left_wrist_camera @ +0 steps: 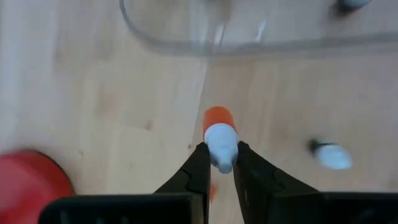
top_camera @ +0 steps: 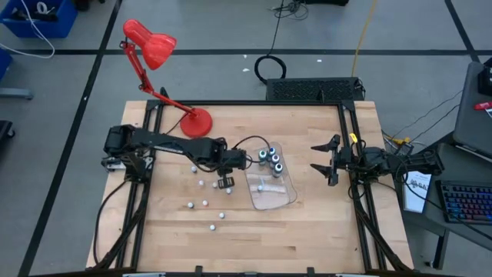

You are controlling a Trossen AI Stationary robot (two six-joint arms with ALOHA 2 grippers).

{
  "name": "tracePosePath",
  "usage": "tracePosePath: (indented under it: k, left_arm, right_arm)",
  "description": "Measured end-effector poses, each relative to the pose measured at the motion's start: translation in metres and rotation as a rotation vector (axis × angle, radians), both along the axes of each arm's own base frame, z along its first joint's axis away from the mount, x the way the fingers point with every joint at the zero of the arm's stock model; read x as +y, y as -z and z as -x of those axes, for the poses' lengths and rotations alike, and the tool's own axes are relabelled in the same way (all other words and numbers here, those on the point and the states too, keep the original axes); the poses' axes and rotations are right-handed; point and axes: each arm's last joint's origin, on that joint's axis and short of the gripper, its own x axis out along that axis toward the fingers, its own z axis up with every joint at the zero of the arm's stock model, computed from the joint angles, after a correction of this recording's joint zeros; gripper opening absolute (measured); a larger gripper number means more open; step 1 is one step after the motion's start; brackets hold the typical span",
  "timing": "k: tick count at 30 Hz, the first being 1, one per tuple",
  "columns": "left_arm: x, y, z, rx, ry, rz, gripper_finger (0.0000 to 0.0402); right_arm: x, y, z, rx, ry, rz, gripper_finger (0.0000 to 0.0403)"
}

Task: Pick & Place food coloring
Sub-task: Put the black food coloring bottle into the transparent container

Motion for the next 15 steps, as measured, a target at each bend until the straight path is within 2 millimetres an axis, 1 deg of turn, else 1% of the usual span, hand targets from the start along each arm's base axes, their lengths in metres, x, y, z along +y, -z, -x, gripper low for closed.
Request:
tracePosePath:
  k: [5,8,11,13,15]
  left_arm:
    - [-0.013,-0.064,-0.011,-0.121,0.11,0.007,0.0051]
    - [-0.016,-0.092,-0.014,-0.201,0.117,0.013,0.005]
    - [-0.013,-0.108,-0.015,-0.241,0.088,0.03,0.005]
    - [-0.008,-0.113,-0.016,-0.241,0.067,0.048,0.005]
    - [-0.003,-0.112,-0.021,-0.227,0.049,0.065,0.005]
  right_arm:
    - [0.0,0.0,0.0,0.0,0.0,0.0,0.0295]
    - [0.0,0.0,0.0,0.0,0.0,0.0,0.0295]
    - [0.0,0.0,0.0,0.0,0.0,0.0,0.0295]
    - [0.0,0.0,0.0,0.0,0.0,0.0,0.0295]
    - [0.0,0.0,0.0,0.0,0.0,0.0,0.0295]
